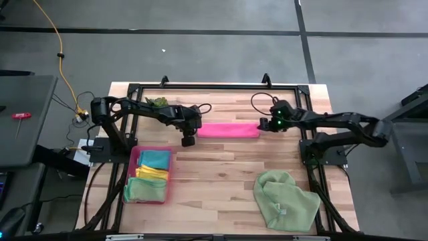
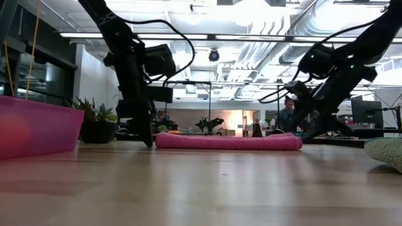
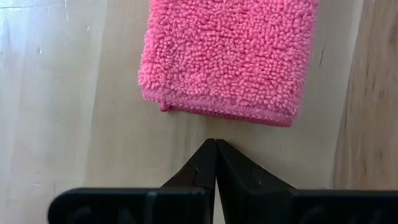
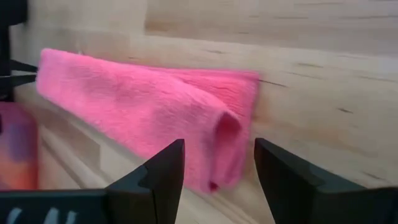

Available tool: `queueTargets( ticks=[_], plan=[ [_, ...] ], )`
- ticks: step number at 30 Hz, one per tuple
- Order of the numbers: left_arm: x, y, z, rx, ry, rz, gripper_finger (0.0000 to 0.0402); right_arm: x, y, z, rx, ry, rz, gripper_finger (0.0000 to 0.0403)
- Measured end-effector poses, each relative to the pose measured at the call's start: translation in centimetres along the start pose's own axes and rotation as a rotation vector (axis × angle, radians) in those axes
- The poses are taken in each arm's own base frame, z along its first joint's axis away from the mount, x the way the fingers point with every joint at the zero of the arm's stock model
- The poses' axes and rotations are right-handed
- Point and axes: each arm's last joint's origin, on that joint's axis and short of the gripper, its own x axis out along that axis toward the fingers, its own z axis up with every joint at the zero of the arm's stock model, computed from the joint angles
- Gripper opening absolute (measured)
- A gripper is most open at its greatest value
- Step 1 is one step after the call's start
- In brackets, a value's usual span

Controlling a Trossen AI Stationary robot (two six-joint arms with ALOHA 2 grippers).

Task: Fold microfiber towels
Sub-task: Fold the pink microfiber towel

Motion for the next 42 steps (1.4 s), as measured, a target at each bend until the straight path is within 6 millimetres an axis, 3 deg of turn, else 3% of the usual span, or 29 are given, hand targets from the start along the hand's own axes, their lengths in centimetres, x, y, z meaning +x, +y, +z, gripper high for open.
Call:
queueTargets(
  ticks=[9, 34, 38, 42],
  plan=[
    [0.0, 0.0, 0.0, -0.037, 0.001, 0.000, 0.0000, 1.6, -0.6, 0.2, -0.051, 0.017, -0.040, 0.0185],
    [0.1, 0.0, 0.0, -0.038, -0.008, 0.002, 0.0000, 2.9, -0.1, -0.2, 0.034, 0.050, 0.006, 0.0183],
    [0.1, 0.0, 0.0, -0.038, -0.009, 0.002, 0.0000, 2.9, -0.2, -0.3, 0.039, 0.049, -0.006, 0.0147],
    [0.1, 0.0, 0.2, -0.072, -0.011, -0.020, 0.0000, 2.7, -0.5, -0.1, 0.054, 0.050, -0.009, 0.0060]
  ],
)
